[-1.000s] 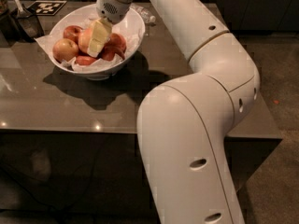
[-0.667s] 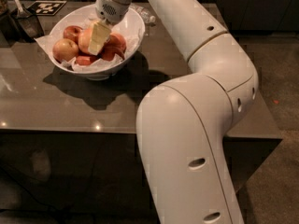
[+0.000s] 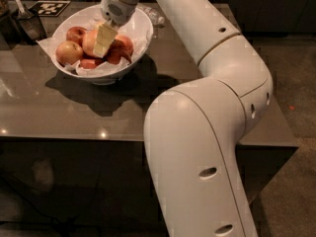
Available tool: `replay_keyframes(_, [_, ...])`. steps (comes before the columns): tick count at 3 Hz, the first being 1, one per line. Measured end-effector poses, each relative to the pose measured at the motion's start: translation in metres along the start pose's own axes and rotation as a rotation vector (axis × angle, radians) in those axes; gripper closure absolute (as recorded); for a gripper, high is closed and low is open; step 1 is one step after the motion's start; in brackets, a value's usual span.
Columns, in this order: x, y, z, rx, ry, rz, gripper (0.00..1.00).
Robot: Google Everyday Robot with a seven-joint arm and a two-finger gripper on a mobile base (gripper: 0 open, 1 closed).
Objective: Pick apple from white bowl
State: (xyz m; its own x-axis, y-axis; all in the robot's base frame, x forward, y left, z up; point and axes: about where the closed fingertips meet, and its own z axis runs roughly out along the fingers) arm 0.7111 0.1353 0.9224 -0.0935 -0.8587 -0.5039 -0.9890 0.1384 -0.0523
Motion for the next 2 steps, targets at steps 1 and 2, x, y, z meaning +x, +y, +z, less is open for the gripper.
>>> replay_keyframes(1, [-0.009, 0.001, -0.008, 0.030, -0.006, -0.014, 1.00])
replay_keyframes(2, [-0.021, 0.009, -0.032, 0.080, -0.016, -0.038, 1.00])
